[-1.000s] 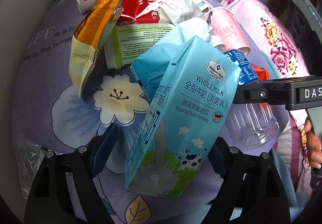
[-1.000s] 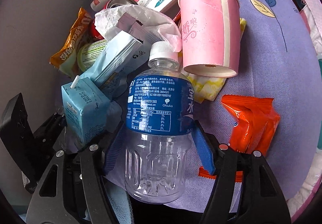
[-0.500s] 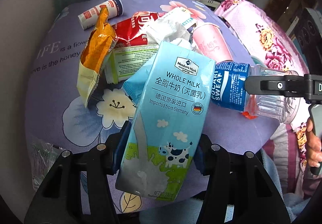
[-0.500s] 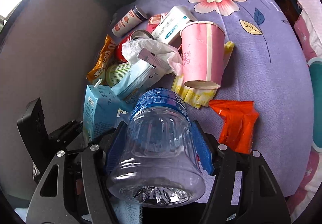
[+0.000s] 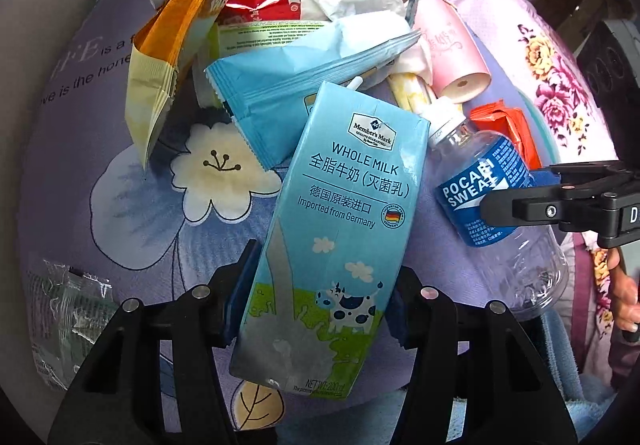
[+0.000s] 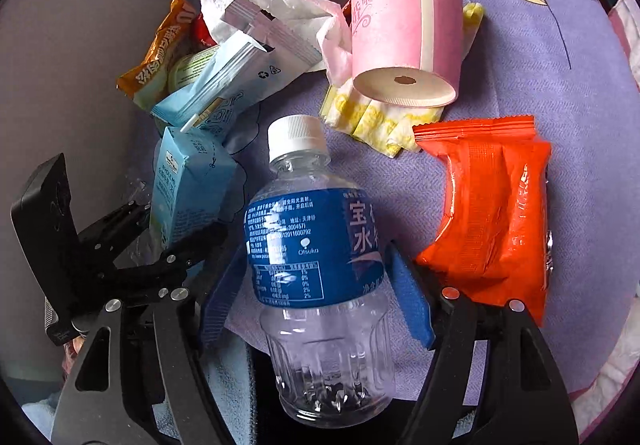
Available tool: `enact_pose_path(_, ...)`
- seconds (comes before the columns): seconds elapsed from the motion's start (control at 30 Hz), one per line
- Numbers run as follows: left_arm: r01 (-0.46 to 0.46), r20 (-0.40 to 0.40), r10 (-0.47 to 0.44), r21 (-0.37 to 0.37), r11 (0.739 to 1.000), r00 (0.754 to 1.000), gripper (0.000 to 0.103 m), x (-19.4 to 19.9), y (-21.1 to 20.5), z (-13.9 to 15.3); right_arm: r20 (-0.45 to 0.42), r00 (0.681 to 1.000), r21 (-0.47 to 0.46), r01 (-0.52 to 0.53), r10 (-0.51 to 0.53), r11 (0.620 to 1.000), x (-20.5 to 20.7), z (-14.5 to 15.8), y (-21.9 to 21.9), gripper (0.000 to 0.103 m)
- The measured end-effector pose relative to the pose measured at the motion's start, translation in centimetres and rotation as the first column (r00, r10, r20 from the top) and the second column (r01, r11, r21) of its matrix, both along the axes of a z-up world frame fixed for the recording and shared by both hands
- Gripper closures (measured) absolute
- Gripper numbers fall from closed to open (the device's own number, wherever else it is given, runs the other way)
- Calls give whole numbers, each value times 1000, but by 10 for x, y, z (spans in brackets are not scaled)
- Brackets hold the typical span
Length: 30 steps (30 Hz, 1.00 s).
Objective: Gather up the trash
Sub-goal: 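Carry carton and bottle over the teal bin and open left tool to drop carton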
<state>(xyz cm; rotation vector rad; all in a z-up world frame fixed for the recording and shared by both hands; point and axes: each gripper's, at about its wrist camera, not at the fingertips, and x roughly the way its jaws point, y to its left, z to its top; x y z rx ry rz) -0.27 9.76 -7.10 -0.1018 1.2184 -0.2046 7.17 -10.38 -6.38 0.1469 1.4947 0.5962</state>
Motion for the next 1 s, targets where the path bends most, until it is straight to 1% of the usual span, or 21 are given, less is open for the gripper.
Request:
enact_pose_path(0.13, 9, 9, -9, 13, 1000, 1000, 46, 0, -2, 0, -10, 1000, -17, -11, 11, 1000, 4, -8, 10, 33)
enact_pose_path(0.17, 9, 10, -9, 13, 1000, 1000, 46, 0, -3, 0, -9, 1000, -21, -18, 18, 1000, 3, -10, 13, 39)
enact_pose_path(0.23, 2, 8, -2, 6, 1000, 1000, 47, 1, -3, 2, 17, 999, -32, -32, 33, 999, 1, -10, 16, 39)
enact_pose_path(0.3, -1, 15, 1, 1, 1000, 1000, 48, 0, -4, 6, 37, 999, 1, -23, 23, 1000, -4, -1, 17, 39)
enact_pose_path(0.4, 2, 34, -2, -2, 1000, 999, 51, -4, -4, 17, 82, 997, 51, 8, -12, 999, -6, 21, 4, 39)
enact_pose_path(0.53, 10, 73, -9, -11, 1000, 997, 51, -8, -10, 42, 145, 987, 116, 45, -62, 992, -3, 52, -14, 39)
enact_pose_path(0.63, 22, 112, -19, -23, 999, 993, 51, -9, -19, 64, 192, 975, 154, 83, -113, 985, 3, 75, -35, 39)
enact_pose_path(0.73, 52, 144, -47, -31, 998, 989, 51, -4, -34, 84, 225, 958, 171, 143, -180, 975, 8, 88, -60, 39)
enact_pose_path(0.83, 113, 177, -108, -17, 994, 978, 51, 10, -66, 101, 253, 931, 186, 220, -263, 958, 12, 101, -95, 39)
enact_pose_path(0.93, 188, 189, -183, -8, 982, 965, 51, 32, -111, 106, 261, 893, 195, 324, -368, 926, 14, 106, -146, 39)
enact_pose_path(1.0, 242, 174, -237, -7, 970, 956, 51, 48, -143, 100, 266, 859, 186, 400, -438, 897, 13, 101, -180, 39)
